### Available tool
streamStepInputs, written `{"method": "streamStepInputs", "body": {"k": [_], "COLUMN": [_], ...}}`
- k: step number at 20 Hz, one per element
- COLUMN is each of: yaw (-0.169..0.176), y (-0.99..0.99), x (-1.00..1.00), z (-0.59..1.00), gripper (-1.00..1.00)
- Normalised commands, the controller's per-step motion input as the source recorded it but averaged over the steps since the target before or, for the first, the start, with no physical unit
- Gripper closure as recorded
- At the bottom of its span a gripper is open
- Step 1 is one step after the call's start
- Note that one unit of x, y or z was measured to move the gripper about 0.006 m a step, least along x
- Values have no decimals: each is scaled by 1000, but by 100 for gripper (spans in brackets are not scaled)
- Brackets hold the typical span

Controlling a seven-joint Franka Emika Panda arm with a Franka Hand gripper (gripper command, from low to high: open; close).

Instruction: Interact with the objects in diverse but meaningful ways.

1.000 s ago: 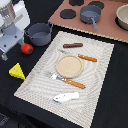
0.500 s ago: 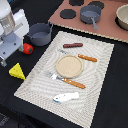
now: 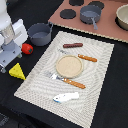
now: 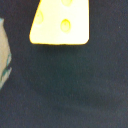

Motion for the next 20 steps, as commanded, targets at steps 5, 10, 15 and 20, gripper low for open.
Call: {"method": "streamStepInputs", "body": {"k": [5, 10, 15, 20], "yaw": [0, 0, 0, 0], "y": [5, -182, -213, 18], "x": [310, 198, 46, 97], "z": [-121, -148, -258, -335], "gripper": [-100, -100, -100, -100]}}
